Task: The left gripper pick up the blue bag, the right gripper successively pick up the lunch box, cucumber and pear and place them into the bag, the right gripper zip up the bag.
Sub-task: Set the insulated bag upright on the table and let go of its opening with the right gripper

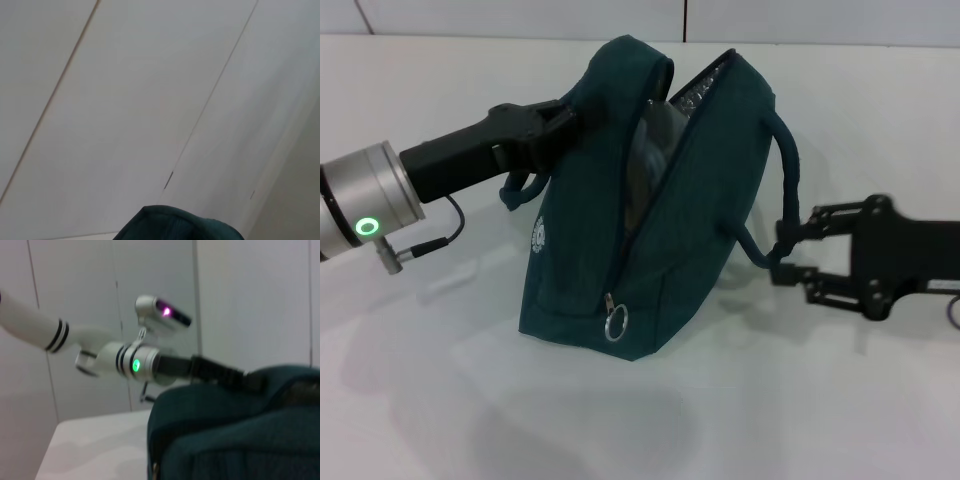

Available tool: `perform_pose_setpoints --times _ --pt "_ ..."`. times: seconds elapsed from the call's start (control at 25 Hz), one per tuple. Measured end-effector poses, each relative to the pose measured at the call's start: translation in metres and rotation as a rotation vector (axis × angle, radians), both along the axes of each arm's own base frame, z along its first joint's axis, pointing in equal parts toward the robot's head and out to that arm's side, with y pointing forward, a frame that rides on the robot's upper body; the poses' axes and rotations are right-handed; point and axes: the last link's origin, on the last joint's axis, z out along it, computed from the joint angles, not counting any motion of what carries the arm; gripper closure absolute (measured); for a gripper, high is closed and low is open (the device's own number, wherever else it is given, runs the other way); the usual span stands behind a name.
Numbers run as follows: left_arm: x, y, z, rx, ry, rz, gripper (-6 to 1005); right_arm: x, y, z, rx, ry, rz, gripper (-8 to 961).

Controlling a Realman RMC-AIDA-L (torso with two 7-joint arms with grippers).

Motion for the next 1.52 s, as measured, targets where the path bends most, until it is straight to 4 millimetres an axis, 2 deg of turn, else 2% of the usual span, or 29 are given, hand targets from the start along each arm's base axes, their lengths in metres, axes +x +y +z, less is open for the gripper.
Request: perform_pose_setpoints --times 0.24,0.6,0.84,1.04,1.24,1.52 --pt "-0.001 -0.001 0.0 0.008 0.0 0.001 958 -0.008 0.006 -0.022 -0.012 -0.063 0.013 545" --pt "-0.003 -0.003 -0.005 0.041 0.016 -0.023 921 -0.008 0.012 -0.023 0.031 -0.069 0.007 544" --pt "-0.005 -0.007 -0.01 0.07 0.025 -0.043 896 -0.007 0.018 -0.024 0.081 -0.043 -0.001 721" --pt "-0.006 -0.008 -0.012 0.082 0.011 -0.039 875 -0.008 0.023 -0.014 0.166 0.051 -0.018 891" --pt "-0.006 -0.015 -0.018 0.137 0.012 -0.086 854 -0.013 0.029 0.0 0.155 0.094 -0.013 905" --pt "-0.007 -0.031 -0.03 0.283 0.005 -0.151 580 -0.016 0.033 0.006 0.139 0.097 -0.014 904"
